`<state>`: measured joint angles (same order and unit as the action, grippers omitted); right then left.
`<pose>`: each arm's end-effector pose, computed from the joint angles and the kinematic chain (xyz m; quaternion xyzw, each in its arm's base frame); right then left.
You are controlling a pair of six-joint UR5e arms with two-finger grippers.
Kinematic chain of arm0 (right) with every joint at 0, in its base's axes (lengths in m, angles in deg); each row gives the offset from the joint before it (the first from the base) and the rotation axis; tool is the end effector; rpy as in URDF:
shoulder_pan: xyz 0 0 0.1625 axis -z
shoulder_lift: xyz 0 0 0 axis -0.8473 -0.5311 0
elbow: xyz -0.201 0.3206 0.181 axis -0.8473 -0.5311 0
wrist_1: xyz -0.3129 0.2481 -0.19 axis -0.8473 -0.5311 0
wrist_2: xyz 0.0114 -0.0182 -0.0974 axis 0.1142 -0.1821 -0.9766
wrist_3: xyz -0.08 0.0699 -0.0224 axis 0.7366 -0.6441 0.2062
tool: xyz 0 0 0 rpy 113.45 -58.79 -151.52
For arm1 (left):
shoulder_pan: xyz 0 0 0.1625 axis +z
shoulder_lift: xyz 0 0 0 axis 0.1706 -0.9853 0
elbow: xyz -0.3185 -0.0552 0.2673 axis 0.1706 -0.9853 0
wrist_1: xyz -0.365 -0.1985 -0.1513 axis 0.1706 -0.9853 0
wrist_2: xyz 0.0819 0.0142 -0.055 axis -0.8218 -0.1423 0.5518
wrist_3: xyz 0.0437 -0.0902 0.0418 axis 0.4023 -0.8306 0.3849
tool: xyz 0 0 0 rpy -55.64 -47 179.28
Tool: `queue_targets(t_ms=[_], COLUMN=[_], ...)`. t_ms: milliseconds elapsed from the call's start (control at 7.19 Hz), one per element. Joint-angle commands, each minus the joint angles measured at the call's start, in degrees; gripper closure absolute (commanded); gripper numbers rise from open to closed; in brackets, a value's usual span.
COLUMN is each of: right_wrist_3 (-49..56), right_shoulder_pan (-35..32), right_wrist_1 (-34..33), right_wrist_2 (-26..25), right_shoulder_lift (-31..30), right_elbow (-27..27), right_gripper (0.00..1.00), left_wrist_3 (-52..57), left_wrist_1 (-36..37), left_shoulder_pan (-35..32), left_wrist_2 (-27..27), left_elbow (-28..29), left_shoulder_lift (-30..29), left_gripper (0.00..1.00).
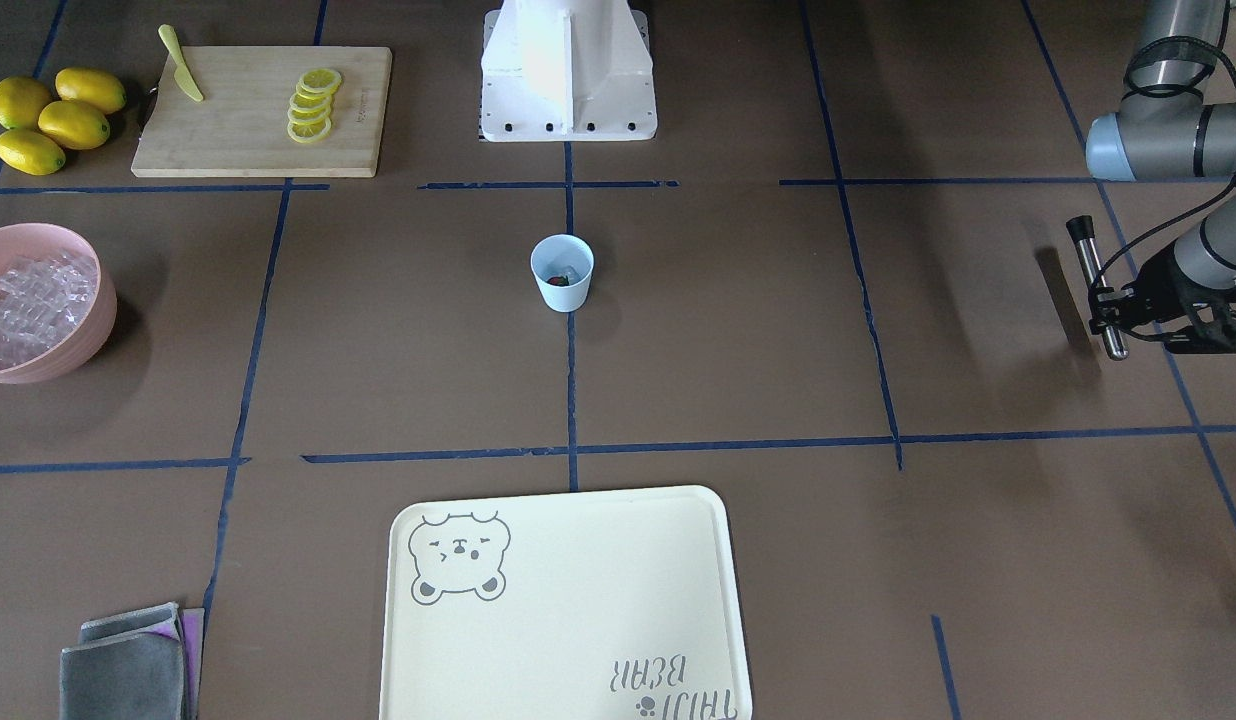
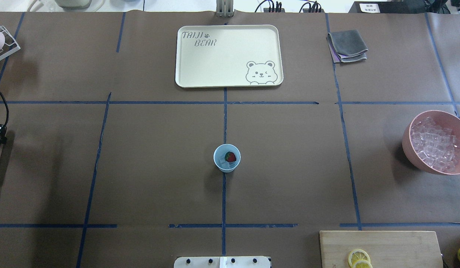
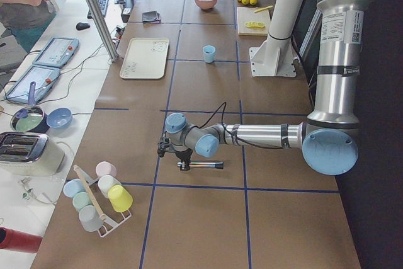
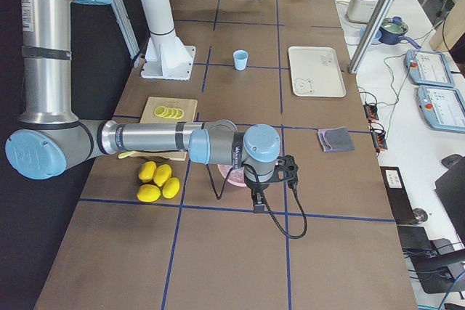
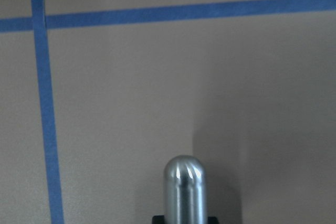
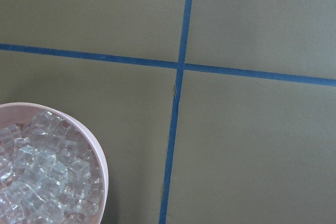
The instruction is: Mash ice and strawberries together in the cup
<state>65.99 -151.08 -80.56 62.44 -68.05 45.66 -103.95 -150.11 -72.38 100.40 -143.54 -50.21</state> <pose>0.0823 -0.4892 0.6251 0.0358 -0.3896 -0.0419 0.9193 0.1885 -0.5077 0.6875 -0.0280 0.3501 0.0310 0.9358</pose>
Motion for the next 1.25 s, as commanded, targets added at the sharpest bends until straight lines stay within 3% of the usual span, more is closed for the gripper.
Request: queue_targets(t_ms=[0, 139, 556, 834, 1112], right_wrist_3=[0.00, 0.00, -0.09, 0.00, 0.09], right_shoulder_pan=[0.00, 0.00, -0.09, 0.00, 0.00], right_wrist_1=[0.00, 0.00, 0.00, 0.00, 0.00], right_wrist_2=[0.00, 0.17, 0.44, 0.44, 0.00], right_shoulder_lift=[0.00, 0.09, 0.09, 0.09, 0.09], right_elbow=[0.09, 0.09, 0.44, 0.44, 0.44], right_gripper=[0.01, 0.01, 0.01, 0.01, 0.01], left_wrist_3=[0.03, 0.02, 1.33, 12.45, 27.63], left_wrist_1=[-0.25, -1.90, -1.84, 1.14, 9.81], left_shoulder_pan=[-0.11, -0.28, -4.31, -10.71, -19.39], left_wrist_2=[0.16, 0.16, 1.04, 5.69, 5.88], left_elbow=[0.49, 0.40, -0.65, -1.09, -4.59], left_shoulder_lift=[-0.20, -0.55, -0.81, -0.81, -0.81], left_gripper=[0.78, 0.01, 0.00, 0.00, 0.00])
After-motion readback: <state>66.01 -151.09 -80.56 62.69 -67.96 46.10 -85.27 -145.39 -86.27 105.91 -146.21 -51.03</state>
